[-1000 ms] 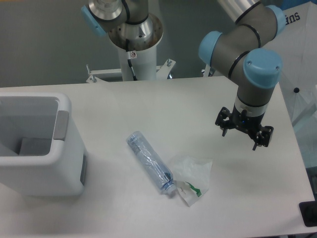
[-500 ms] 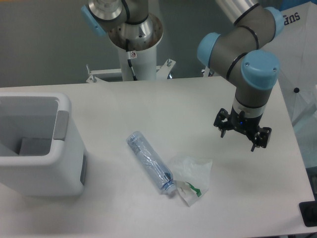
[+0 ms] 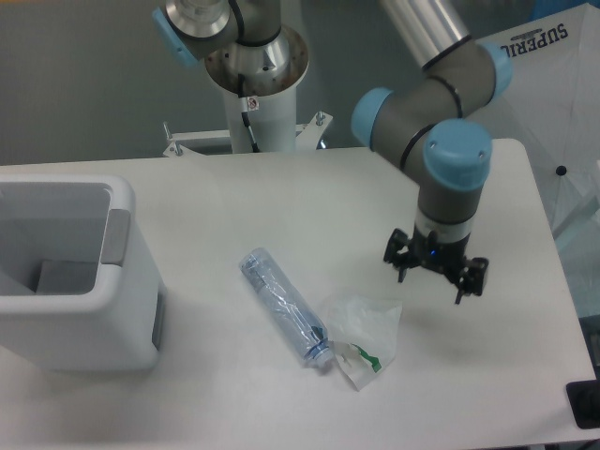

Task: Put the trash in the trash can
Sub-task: 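Move the gripper down toward the crumpled clear plastic bag, then close the gripper on the plastic bag and lift it, then carry the plastic bag over the white trash bin, then open the gripper to drop the bag into the bin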

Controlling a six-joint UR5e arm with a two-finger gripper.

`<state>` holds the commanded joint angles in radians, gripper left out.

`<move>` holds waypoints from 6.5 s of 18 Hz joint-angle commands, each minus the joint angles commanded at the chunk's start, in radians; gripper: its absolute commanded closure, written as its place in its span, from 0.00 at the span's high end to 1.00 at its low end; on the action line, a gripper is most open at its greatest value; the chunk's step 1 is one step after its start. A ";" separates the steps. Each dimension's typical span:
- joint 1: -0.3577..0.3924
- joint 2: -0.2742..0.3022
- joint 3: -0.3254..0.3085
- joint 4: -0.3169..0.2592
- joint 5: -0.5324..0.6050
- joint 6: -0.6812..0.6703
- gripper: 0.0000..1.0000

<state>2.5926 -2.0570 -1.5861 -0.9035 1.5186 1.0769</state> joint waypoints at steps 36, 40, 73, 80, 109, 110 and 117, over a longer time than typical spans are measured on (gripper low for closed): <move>-0.186 -0.152 0.127 0.000 0.219 -0.535 0.55; -0.186 -0.161 0.130 0.000 0.247 -0.538 0.29; -0.224 0.230 0.166 -0.015 -0.210 -0.663 0.00; -0.311 0.323 0.167 -0.014 -0.322 -0.676 0.00; -0.483 0.367 0.089 -0.005 -0.515 -0.779 1.00; -0.483 0.364 0.089 -0.005 -0.515 -0.781 1.00; -0.394 0.363 0.091 -0.005 -0.518 -0.784 1.00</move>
<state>2.1981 -1.6935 -1.4956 -0.9081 1.0002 0.2930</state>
